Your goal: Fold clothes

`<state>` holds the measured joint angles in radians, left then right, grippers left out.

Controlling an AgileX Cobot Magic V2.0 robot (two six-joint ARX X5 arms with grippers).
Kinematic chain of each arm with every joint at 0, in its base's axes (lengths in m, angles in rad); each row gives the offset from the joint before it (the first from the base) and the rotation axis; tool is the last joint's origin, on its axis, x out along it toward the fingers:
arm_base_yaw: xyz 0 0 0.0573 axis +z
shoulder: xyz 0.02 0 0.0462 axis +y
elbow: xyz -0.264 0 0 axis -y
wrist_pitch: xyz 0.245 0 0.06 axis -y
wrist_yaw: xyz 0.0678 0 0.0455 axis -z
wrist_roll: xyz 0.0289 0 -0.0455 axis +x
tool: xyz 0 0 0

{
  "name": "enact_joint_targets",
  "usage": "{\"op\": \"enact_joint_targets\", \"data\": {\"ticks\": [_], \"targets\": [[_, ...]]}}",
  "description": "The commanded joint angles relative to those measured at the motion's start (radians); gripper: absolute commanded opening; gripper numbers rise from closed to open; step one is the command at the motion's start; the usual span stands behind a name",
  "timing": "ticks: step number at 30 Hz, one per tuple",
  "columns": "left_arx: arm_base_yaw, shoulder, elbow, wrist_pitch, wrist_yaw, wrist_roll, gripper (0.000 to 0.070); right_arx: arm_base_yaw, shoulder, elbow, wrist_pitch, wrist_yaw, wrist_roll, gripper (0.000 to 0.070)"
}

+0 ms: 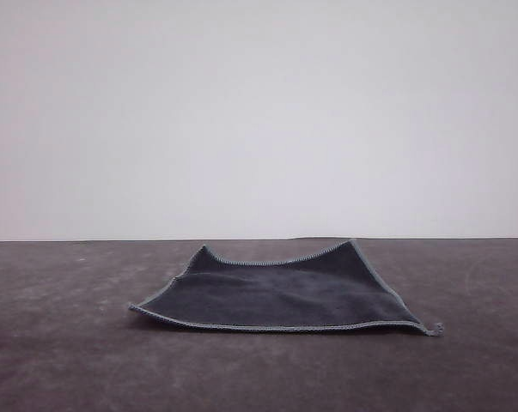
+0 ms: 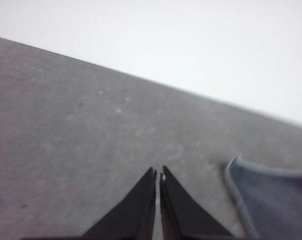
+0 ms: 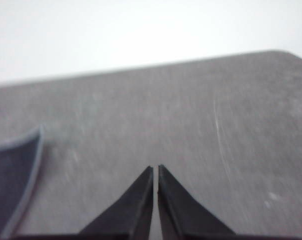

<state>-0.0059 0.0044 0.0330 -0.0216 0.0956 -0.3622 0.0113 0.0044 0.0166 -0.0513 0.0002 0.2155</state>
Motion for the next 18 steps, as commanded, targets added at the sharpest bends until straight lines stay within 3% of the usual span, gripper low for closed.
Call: {"op": "enact_joint_targets", "data": {"ticks": [1,4,7,14,18], "targets": [[0.001,-0.002,-0.003,0.060,0.002,-0.073,0.0000,0.000,-0.001,0.025,0.026,0.000,0.063,0.0007],[0.001,-0.001,0.029,0.114,-0.001,-0.072,0.0002,0.000,-0.001,0.086,0.015,0.000,0.066,0.0007],[0.001,0.002,0.095,0.065,-0.013,-0.073,0.0004,0.000,0.000,0.159,-0.033,-0.001,0.067,0.0007],[0.001,0.095,0.353,-0.285,-0.025,-0.063,0.0004,0.000,0.048,0.378,-0.357,-0.001,0.073,0.0006],[0.001,0.203,0.491,-0.454,-0.021,-0.015,0.0003,0.000,0.123,0.492,-0.554,-0.021,0.063,0.0007]]}}
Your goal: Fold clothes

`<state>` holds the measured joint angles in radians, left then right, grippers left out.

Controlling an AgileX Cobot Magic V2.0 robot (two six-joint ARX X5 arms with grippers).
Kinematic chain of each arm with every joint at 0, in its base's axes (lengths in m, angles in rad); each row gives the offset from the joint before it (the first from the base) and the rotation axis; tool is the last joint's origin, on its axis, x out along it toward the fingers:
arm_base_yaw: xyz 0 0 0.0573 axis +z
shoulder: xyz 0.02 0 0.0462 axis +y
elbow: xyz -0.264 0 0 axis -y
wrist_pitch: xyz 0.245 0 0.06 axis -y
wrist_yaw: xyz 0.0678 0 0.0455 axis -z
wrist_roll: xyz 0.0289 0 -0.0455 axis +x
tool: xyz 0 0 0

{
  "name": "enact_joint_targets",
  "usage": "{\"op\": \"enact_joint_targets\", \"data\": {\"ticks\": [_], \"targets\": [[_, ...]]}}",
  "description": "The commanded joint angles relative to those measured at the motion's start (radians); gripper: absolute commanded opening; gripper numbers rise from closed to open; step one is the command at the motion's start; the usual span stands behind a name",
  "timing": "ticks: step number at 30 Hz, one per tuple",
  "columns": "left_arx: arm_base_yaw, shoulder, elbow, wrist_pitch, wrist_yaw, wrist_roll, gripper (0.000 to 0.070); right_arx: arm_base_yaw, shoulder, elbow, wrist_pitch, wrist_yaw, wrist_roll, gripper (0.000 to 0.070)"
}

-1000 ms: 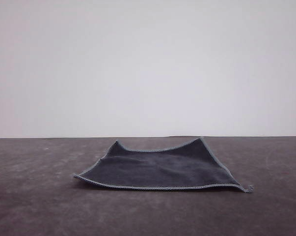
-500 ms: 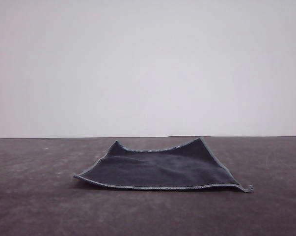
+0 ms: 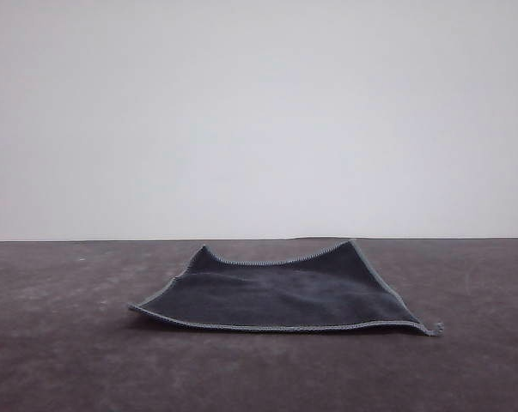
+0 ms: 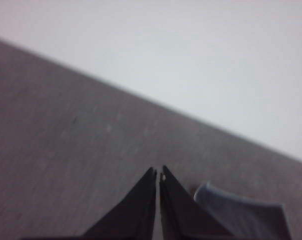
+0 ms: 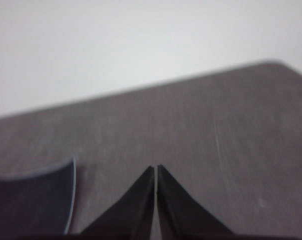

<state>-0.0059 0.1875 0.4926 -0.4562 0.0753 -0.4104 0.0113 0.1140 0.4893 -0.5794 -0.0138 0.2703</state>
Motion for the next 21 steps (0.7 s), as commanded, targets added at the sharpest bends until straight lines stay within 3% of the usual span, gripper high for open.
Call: {"op": "enact_joint_targets", "data": {"ticks": [1,7,11,14,21], "targets": [[0.001,0.049,0.060,-0.053,0.004,0.044,0.0004,0.000,0.037,0.039,-0.054,-0.024,0.017,0.0006],[-0.001,0.233,0.191,-0.206,0.099,0.123,0.0004,0.000,0.182,0.100,-0.114,-0.164,0.010,0.0006],[-0.003,0.347,0.240,-0.233,0.192,0.163,0.0004,0.000,0.282,0.102,-0.085,-0.251,-0.013,0.0006],[-0.034,0.422,0.259,-0.232,0.211,0.163,0.0004,0.006,0.356,0.102,-0.059,-0.321,-0.039,0.0006],[-0.176,0.563,0.279,-0.188,0.207,0.186,0.0004,0.089,0.481,0.102,0.008,-0.335,-0.081,0.0006]]}}
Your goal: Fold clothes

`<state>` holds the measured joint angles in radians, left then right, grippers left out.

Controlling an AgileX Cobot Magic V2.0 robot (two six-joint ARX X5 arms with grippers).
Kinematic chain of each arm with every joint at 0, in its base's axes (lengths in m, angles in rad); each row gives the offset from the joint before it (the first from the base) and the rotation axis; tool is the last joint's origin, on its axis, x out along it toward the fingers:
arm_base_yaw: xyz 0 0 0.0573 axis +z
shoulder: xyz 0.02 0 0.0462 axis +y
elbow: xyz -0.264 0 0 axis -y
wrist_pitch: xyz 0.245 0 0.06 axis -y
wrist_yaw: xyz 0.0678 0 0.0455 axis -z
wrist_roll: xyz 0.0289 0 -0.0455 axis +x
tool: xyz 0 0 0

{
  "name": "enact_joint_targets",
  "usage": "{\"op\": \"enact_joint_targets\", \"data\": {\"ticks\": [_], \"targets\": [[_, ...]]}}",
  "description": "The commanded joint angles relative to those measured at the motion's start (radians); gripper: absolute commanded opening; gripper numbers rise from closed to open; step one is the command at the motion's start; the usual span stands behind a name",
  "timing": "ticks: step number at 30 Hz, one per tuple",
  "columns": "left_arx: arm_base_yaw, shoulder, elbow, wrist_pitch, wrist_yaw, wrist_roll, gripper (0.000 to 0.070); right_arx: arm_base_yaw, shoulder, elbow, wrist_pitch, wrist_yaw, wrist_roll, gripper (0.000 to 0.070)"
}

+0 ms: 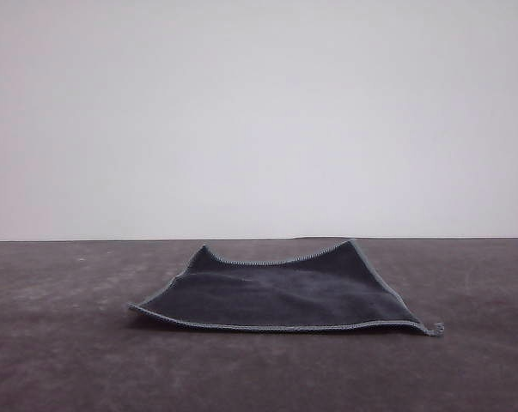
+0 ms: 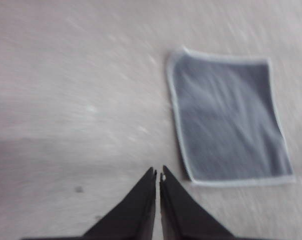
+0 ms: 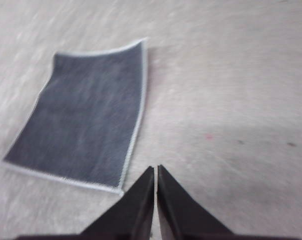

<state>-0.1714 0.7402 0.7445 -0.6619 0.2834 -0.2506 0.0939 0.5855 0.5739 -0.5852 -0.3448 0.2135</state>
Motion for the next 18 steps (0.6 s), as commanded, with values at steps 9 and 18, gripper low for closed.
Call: {"op": "enact_joint_targets", "data": {"ticks": [9,18], "targets": [[-0.096,0.135,0.049,0.086,-0.017,0.079,0.0006,0.093,0.096,0.018,0.082,-0.004,-0.044,0.0007],[-0.098,0.132,0.049,0.112,-0.016,0.093,0.0521,0.096,0.099,0.018,0.088,-0.006,-0.071,0.0331]]}}
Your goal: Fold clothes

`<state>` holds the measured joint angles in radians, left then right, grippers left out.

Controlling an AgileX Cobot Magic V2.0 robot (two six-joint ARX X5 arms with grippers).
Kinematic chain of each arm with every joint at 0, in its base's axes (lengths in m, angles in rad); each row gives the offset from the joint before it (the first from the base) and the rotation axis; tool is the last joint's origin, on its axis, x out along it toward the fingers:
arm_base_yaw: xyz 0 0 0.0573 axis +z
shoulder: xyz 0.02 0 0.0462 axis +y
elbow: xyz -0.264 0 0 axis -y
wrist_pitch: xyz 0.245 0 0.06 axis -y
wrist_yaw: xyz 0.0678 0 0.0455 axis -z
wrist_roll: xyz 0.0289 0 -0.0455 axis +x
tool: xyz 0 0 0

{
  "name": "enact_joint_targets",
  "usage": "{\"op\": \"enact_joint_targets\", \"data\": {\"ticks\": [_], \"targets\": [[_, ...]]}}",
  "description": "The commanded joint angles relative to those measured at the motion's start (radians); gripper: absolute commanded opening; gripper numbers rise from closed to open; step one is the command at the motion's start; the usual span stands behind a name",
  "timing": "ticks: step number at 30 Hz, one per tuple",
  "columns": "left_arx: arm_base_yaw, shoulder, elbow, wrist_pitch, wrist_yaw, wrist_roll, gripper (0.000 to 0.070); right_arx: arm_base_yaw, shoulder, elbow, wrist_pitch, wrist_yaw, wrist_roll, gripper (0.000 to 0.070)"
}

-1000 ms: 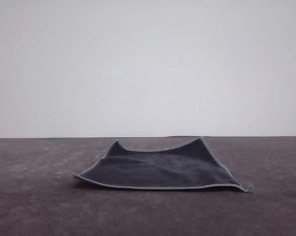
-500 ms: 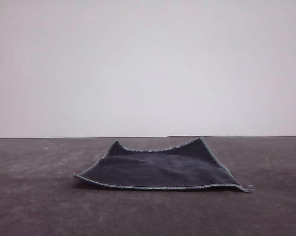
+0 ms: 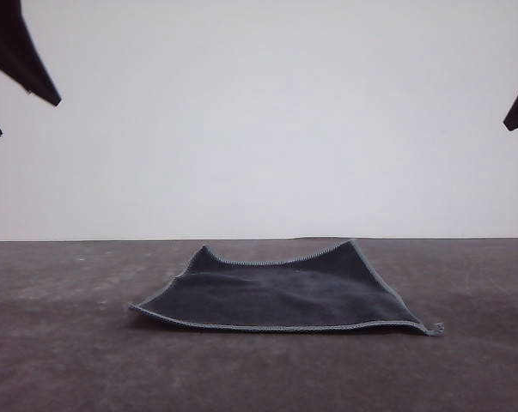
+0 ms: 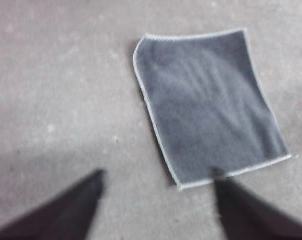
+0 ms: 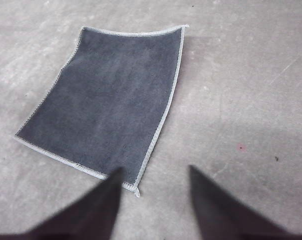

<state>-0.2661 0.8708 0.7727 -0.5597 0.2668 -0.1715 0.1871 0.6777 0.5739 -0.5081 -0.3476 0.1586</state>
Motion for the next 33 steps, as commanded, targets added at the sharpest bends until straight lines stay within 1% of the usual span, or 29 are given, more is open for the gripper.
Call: {"op": "enact_joint_targets", "data": {"ticks": [1,5,8,11,13,17,20,24,26,33], "targets": [[-0.004,-0.001,0.021,0.010,0.000,0.014,0.0521,0.003,0.006,0.018,0.010,-0.002,-0.017,0.0331],[-0.004,-0.011,0.021,0.003,0.001,0.013,0.0520,0.003,0.006,0.018,0.009,-0.002,-0.017,0.0331],[-0.004,-0.016,0.021,0.000,0.001,-0.008,0.0505,0.003,0.007,0.018,0.007,0.005,0.009,0.0330],[-0.003,-0.011,0.021,-0.002,0.001,-0.042,0.0460,0.001,0.014,0.019,0.007,0.006,0.110,0.0324],[-0.003,0.001,0.023,-0.005,0.002,-0.060,0.0459,0.000,0.031,0.027,0.001,0.003,0.163,0.0325],[-0.003,0.058,0.052,-0.052,0.012,-0.084,0.0461,0.000,0.101,0.064,-0.004,-0.034,0.219,0.0325],[-0.003,0.131,0.084,-0.074,0.026,-0.084,0.0461,0.000,0.182,0.097,-0.002,-0.047,0.219,0.0325],[-0.003,0.248,0.126,-0.052,0.070,-0.080,0.0461,0.000,0.314,0.128,0.022,-0.051,0.181,0.0325],[-0.003,0.309,0.142,-0.019,0.099,-0.080,0.0461,0.000,0.382,0.133,0.062,-0.067,0.168,0.0325],[-0.004,0.520,0.216,0.104,0.150,-0.076,0.0461,-0.008,0.630,0.160,0.251,-0.131,0.175,0.0325]]}}
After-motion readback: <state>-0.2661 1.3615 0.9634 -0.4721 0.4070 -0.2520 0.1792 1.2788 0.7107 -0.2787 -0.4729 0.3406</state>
